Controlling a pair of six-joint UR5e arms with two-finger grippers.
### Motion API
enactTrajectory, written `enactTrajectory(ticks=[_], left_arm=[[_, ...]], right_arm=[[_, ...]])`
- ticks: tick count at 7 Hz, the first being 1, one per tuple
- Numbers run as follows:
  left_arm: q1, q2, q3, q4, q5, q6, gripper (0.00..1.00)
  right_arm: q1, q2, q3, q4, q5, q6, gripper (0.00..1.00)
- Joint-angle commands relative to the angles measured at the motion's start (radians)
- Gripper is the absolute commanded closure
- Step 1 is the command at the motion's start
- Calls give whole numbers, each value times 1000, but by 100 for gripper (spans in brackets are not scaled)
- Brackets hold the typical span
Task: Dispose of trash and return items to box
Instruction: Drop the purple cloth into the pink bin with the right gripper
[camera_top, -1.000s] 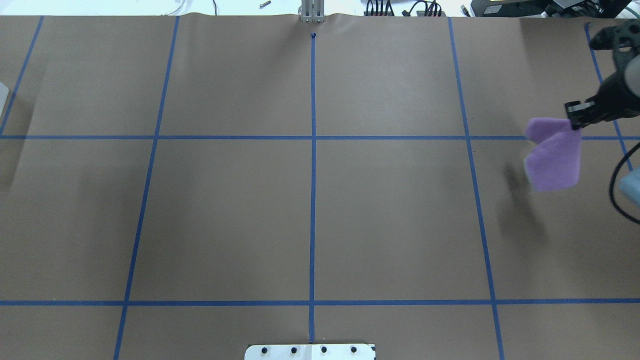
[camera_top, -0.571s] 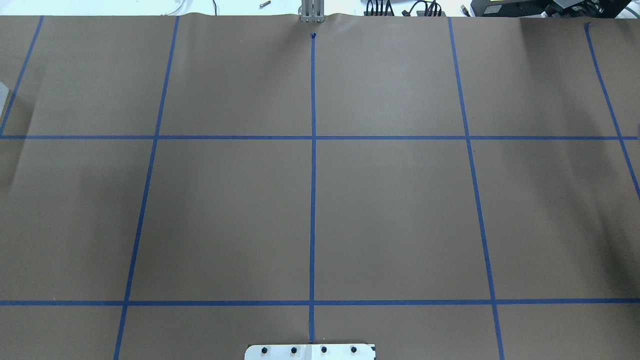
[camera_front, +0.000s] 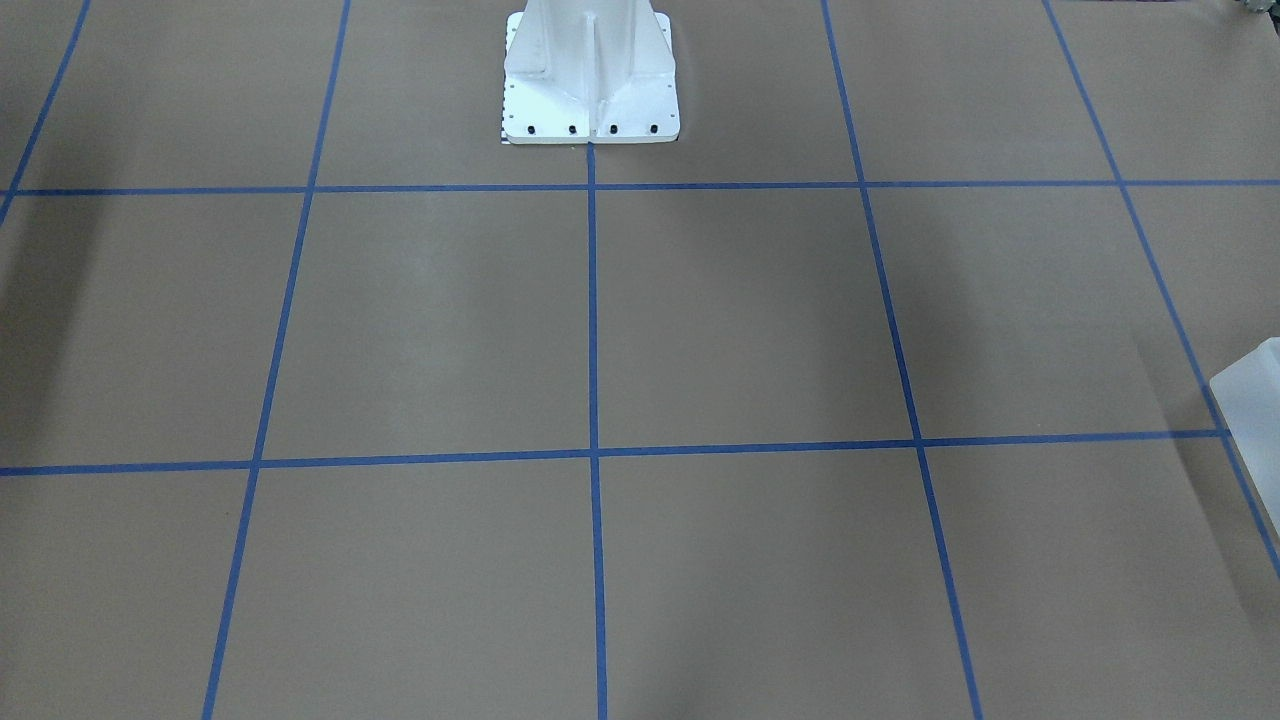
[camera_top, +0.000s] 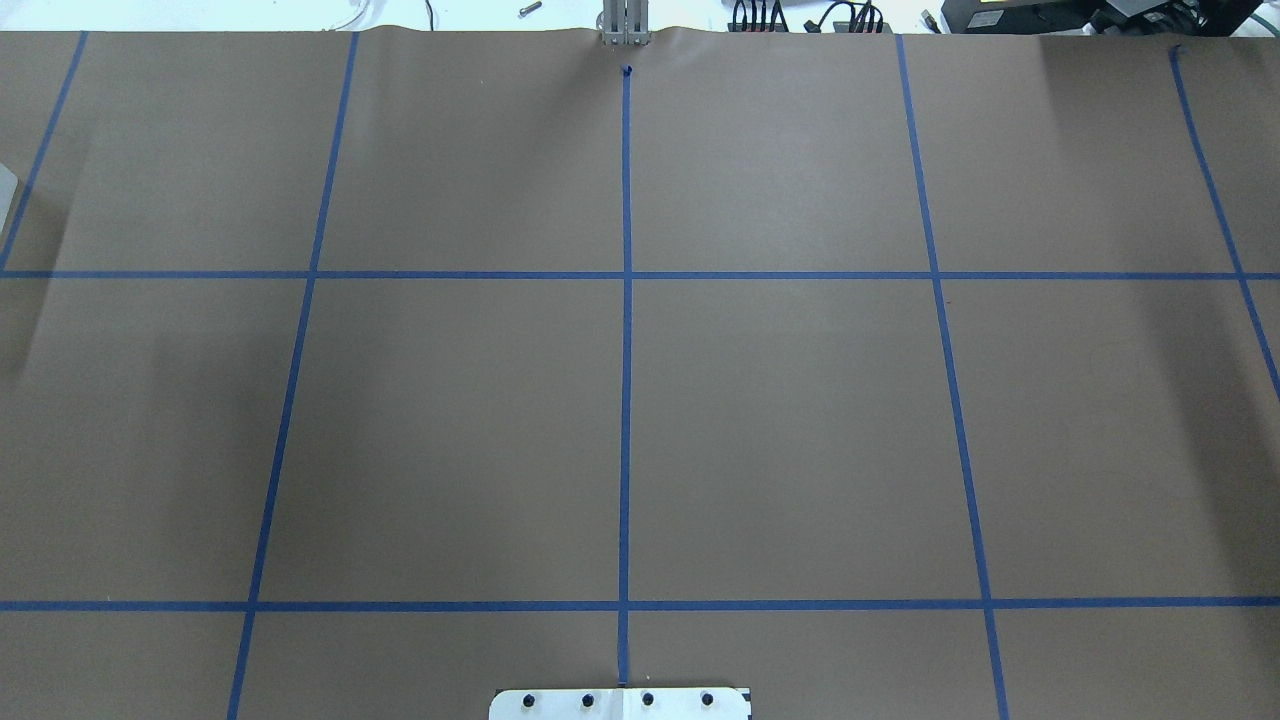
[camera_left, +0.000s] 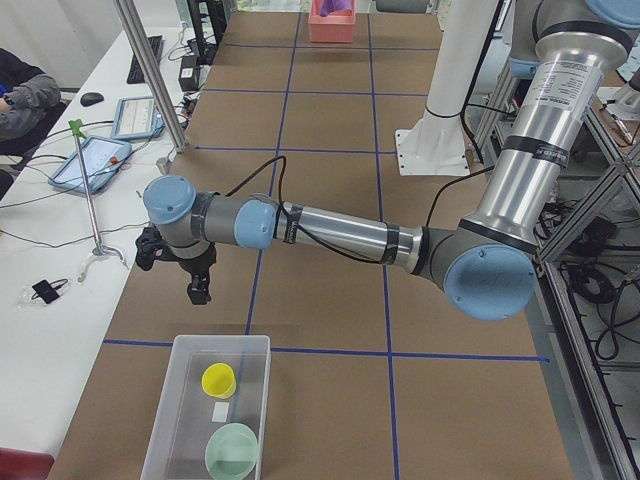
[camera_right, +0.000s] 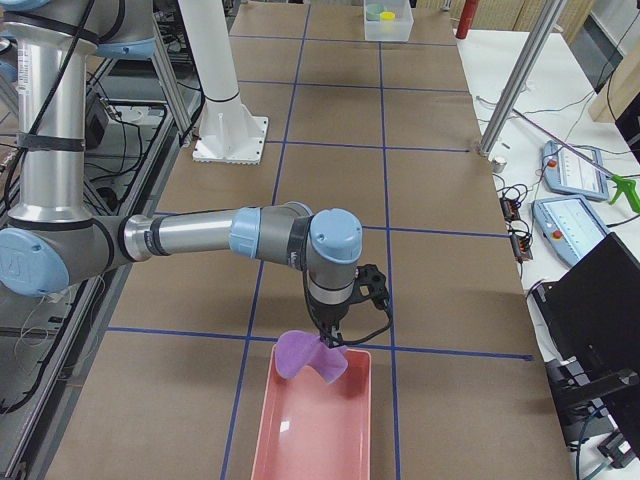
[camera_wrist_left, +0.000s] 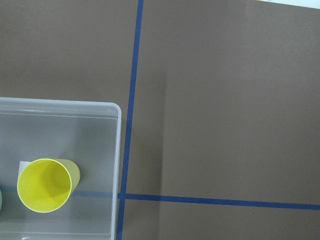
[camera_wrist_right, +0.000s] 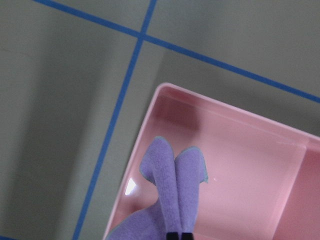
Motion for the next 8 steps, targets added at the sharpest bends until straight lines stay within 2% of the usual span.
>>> enactTrajectory(ticks=[1, 2, 3, 4, 6, 7, 8], left_arm=[[3, 9, 1, -13, 0, 1, 1], [3, 13, 0, -13, -2, 1, 1], [3, 13, 1, -13, -2, 1, 1], [3, 13, 1, -12, -6, 1, 1], [3, 32, 1, -5, 0, 2, 1], [1, 105, -47, -12, 3, 13, 1], [1, 199, -145, -10, 8, 11, 1]], right_arm=[[15, -20, -112, 103, -48, -4, 100], [3, 4, -181, 205, -41, 96, 53], [-41, 21, -191, 262, -34, 179, 2], [-57, 34, -191, 265, 11, 192, 0], [-104, 57, -174, 269, 138, 334, 0], [-149, 86, -165, 269, 148, 443, 0], [-185, 95, -162, 292, 147, 500, 0]])
